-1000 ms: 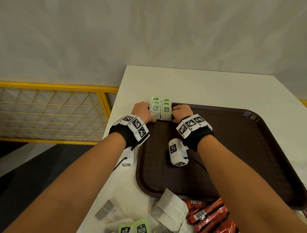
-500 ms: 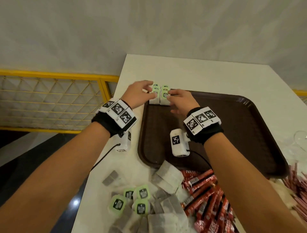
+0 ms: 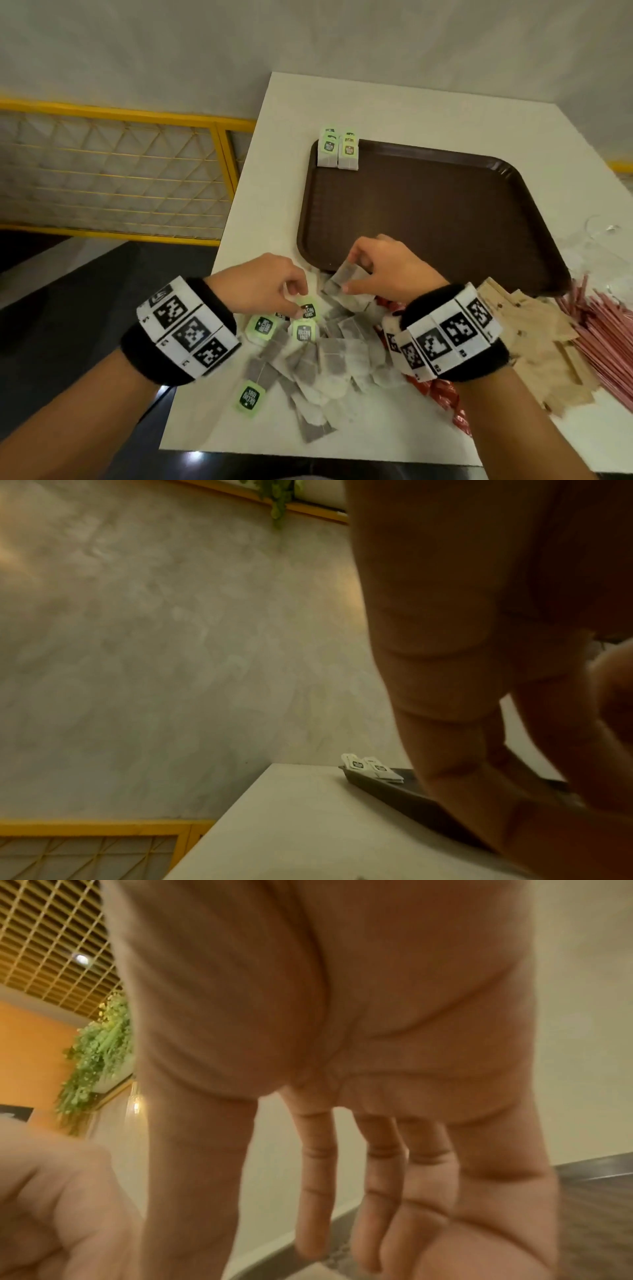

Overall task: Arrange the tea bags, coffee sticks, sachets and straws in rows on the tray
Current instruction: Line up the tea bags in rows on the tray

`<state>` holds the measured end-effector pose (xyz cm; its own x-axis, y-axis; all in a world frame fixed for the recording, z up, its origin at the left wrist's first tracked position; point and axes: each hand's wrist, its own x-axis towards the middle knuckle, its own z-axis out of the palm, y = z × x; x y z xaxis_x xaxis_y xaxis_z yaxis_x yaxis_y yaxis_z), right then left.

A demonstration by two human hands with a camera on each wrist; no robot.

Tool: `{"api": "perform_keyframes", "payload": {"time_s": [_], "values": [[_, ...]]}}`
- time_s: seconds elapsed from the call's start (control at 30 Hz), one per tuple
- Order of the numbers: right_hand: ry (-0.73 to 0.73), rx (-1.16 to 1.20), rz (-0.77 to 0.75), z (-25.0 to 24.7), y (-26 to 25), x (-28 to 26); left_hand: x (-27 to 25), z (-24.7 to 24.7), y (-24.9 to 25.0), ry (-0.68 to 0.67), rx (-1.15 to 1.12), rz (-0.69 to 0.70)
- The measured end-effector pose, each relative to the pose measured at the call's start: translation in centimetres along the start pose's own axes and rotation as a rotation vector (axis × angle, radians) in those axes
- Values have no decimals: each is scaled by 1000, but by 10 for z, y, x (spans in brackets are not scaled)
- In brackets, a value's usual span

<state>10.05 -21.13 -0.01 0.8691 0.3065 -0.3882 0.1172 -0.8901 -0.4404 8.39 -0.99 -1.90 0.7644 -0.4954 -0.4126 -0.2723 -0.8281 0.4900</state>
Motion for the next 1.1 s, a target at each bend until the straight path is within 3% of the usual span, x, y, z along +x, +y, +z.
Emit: {"api": "perform_keyframes", "payload": {"time_s": [0.27,0.4,0.53,0.63,0.8,1.1], "values": [[51,-66,142,10,-4,-1,5,19,9,-11,23,-92],[62,-90,154,11,-1,0,7,19,10,11,-1,-55],[97,-105,119,11,0,1,4,12,9,68,-157,-31],[89,-98,106,10,2,1,0,3,7,84,-397,-4],[109,260,26,2,1,-3,-4,-14,6,159,-775,-33],[-41,573,-60,-26,1,-7,4,-24,1,330,-893,-43]]}}
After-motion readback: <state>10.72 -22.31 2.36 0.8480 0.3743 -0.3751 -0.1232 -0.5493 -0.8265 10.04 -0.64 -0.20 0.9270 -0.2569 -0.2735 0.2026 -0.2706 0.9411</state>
